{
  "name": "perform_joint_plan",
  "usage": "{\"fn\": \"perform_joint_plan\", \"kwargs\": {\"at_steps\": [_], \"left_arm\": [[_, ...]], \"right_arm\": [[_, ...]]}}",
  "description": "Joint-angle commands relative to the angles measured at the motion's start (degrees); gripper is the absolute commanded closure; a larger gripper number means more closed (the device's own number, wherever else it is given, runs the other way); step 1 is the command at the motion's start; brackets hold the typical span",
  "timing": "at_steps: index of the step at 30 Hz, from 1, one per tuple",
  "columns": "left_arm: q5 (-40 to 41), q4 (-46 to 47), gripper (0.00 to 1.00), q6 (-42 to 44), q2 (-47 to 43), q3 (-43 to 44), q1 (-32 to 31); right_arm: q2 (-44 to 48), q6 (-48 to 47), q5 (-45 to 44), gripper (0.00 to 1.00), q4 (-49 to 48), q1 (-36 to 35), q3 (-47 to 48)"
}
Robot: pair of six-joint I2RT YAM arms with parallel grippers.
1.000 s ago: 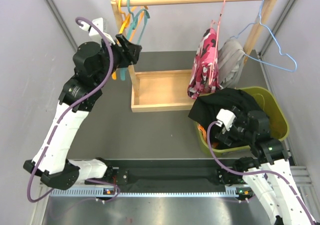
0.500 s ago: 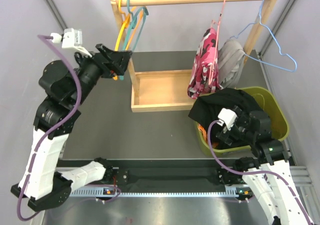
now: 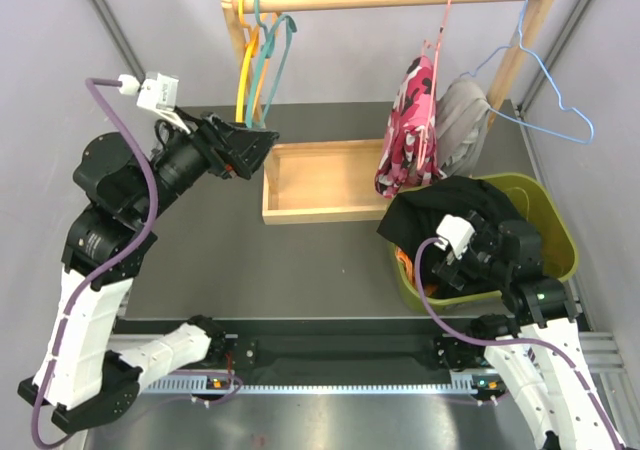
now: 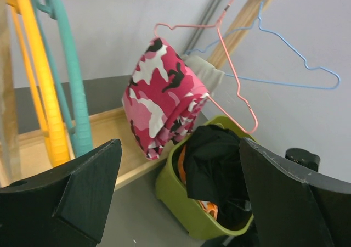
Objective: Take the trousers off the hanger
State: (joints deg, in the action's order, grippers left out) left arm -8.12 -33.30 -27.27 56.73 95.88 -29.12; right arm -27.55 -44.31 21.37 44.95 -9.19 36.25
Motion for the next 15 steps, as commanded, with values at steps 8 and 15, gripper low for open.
{"fn": "perform_joint_plan", "kwargs": {"at_steps": [8, 15], "left_arm": [[-9.98, 5.87, 0.07, -3.93, 3.73, -1.04, -0.49], [-5.07, 6.76, 0.07, -2.79, 6.9, 0.36, -8.82]], "right_arm": [[-0.84, 0.11, 0.08, 0.02, -2.59, 1.28, -0.04], [-0.84, 0.11, 0.17, 0.02, -2.58, 1.37, -0.13]]}}
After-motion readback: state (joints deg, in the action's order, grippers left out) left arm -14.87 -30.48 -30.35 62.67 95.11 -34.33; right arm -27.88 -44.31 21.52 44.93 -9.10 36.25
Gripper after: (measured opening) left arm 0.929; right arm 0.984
